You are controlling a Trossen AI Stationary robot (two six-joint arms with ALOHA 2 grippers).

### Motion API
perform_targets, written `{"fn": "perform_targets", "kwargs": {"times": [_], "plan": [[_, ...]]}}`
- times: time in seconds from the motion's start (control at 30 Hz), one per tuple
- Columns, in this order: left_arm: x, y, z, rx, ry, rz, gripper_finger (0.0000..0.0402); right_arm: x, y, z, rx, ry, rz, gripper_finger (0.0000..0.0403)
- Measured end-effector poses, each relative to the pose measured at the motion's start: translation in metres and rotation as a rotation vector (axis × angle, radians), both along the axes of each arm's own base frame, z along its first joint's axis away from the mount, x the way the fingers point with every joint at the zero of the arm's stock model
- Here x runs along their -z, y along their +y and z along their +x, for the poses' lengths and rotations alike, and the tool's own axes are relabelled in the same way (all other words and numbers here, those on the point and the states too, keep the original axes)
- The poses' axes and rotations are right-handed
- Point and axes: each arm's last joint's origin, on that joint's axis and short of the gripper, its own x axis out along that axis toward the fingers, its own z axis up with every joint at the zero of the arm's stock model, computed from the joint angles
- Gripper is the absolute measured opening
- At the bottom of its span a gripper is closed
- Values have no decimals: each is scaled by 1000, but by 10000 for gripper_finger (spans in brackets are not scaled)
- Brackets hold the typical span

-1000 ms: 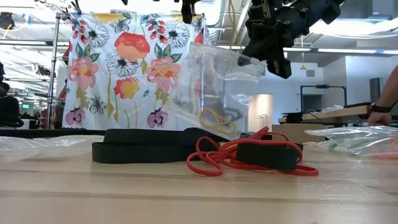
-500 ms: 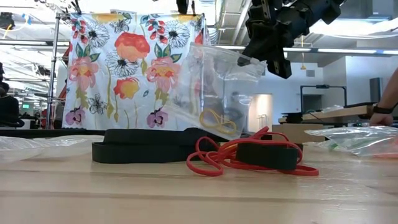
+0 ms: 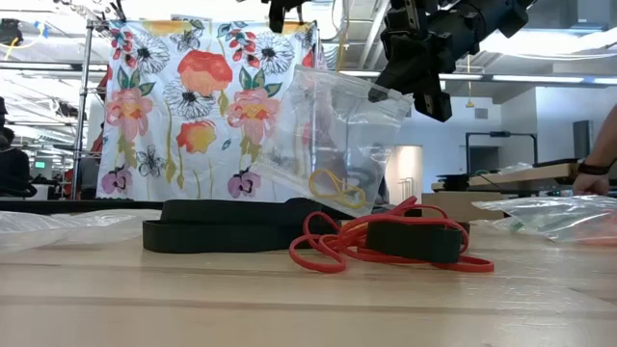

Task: Sort rubber bands
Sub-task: Put the yellow rubber band into the transparent zip bag

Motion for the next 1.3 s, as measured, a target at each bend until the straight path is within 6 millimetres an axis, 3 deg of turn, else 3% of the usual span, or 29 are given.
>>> {"fn": "perform_targets", "kwargs": {"times": [0.43, 0.9, 1.3], "plan": [[4, 13, -2, -29, 42, -24, 0, 0, 0, 0, 0, 7, 0, 5], [10, -12, 0, 79, 99, -30, 0, 1, 0, -1, 0, 12, 0, 5], [14, -12, 0, 62, 136, -20, 0, 1, 0, -1, 1, 12, 0, 5]]}}
